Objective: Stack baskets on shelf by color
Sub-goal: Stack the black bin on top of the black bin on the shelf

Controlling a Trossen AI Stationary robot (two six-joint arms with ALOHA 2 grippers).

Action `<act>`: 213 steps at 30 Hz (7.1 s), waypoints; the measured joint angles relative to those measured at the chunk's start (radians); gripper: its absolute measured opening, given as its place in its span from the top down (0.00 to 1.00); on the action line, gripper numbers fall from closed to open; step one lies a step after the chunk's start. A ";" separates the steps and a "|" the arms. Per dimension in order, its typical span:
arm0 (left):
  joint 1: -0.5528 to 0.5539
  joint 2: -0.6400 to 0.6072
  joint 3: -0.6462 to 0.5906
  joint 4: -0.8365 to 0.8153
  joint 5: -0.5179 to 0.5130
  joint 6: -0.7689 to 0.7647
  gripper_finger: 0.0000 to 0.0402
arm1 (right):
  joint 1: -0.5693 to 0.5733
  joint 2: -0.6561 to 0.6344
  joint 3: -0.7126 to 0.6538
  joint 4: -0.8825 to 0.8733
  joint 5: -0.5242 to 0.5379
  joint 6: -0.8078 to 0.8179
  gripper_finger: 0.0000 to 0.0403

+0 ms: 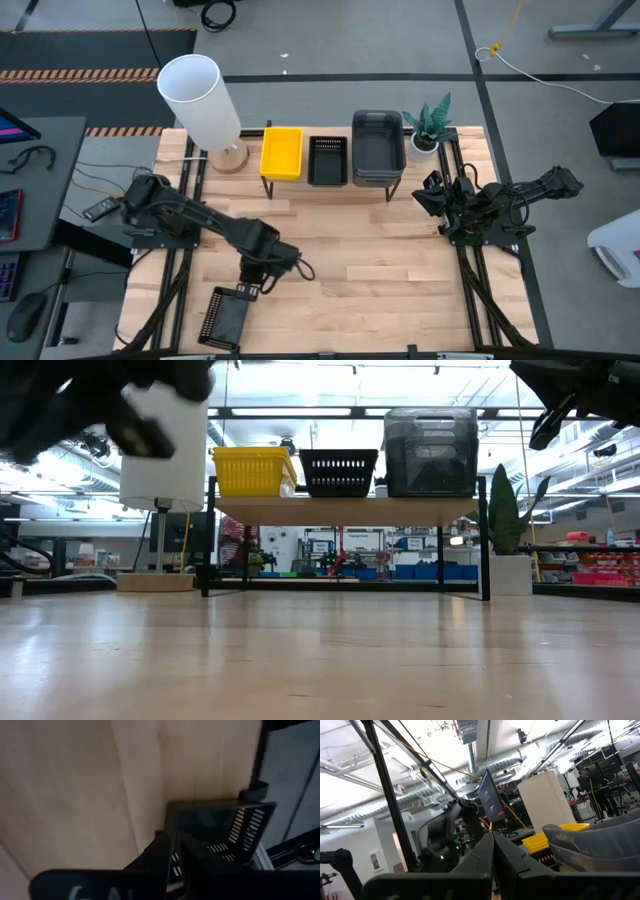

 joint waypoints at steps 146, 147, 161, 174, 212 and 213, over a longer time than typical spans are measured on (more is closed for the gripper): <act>0.843 0.049 0.536 0.314 -0.445 0.719 0.62 | 0.000 0.000 0.000 0.000 0.000 0.000 0.96; 0.848 0.049 0.536 0.307 -0.407 0.711 0.62 | 0.000 0.000 0.000 0.000 0.000 0.000 0.96; 0.851 0.048 0.583 0.269 -0.276 0.575 0.71 | 0.000 0.000 0.000 0.000 0.000 0.000 0.96; 0.689 0.048 0.710 0.148 -0.306 0.386 0.63 | 0.000 0.000 0.000 0.000 0.000 0.000 0.96; 0.414 0.220 0.690 0.124 -0.947 0.406 0.47 | 0.000 0.003 0.000 0.001 0.003 0.000 0.96; 0.418 0.220 0.690 0.133 -0.949 0.411 0.47 | 0.000 0.003 0.000 0.000 0.002 0.000 0.96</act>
